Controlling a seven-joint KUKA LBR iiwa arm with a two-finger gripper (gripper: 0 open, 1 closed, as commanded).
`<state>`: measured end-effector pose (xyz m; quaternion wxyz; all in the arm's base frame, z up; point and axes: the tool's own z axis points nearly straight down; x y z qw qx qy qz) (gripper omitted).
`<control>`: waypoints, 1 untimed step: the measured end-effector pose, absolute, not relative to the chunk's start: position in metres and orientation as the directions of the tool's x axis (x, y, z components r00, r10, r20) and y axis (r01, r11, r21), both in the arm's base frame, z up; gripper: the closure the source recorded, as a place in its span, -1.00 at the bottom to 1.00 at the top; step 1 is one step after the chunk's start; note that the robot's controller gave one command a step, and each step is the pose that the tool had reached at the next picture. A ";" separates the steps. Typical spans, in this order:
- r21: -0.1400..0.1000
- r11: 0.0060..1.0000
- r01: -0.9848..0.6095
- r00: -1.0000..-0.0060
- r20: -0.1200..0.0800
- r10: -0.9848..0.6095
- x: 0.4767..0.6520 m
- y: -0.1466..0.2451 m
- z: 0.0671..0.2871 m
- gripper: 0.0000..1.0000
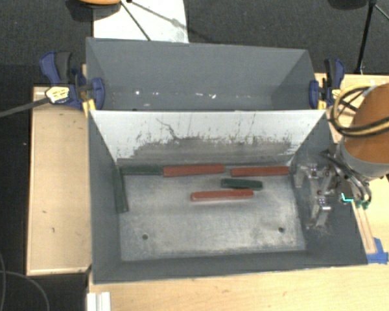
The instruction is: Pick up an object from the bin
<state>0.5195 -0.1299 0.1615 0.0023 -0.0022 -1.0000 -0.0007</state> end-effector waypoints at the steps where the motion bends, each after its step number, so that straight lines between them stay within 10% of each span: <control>1: 0.000 1.000 0.001 -1.000 -0.003 0.001 0.521 -0.130 0.165 -1.00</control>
Offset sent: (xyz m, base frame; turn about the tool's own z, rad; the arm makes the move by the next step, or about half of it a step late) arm 0.0049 0.0319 -0.0915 0.0905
